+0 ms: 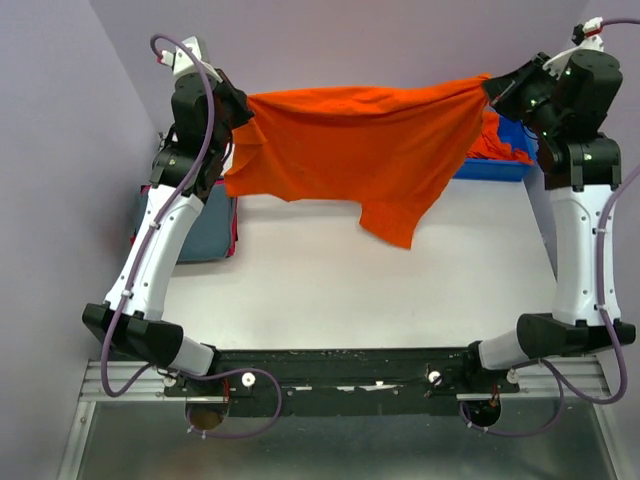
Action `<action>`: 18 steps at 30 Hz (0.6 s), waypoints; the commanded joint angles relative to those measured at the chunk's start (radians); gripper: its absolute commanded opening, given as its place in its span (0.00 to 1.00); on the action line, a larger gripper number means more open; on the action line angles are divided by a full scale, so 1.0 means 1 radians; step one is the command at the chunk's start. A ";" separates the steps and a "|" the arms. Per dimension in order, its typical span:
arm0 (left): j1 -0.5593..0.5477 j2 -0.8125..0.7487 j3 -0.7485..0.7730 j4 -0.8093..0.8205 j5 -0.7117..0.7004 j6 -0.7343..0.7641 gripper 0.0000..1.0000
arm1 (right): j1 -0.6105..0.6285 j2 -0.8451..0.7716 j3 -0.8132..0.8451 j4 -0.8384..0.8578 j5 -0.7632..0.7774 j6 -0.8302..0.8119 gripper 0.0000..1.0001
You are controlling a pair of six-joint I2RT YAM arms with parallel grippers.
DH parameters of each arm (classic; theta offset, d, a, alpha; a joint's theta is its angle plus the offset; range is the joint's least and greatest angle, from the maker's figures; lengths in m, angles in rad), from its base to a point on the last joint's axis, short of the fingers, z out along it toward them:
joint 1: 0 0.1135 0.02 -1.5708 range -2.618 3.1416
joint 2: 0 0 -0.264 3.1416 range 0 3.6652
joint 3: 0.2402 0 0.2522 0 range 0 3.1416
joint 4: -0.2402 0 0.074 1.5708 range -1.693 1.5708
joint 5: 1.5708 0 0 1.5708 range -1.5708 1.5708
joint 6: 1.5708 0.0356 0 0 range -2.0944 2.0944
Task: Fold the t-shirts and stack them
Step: Flatten out the tshirt
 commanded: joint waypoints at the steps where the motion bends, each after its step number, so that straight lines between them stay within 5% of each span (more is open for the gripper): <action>1: 0.007 -0.133 0.007 0.037 0.020 0.015 0.00 | -0.010 -0.108 0.032 -0.014 -0.054 -0.001 0.01; 9: 0.007 -0.480 -0.352 0.048 -0.014 -0.019 0.00 | -0.009 -0.499 -0.349 0.004 -0.086 -0.020 0.01; 18: 0.007 -0.446 -0.283 0.026 -0.014 0.006 0.00 | -0.009 -0.533 -0.260 -0.092 0.056 -0.069 0.01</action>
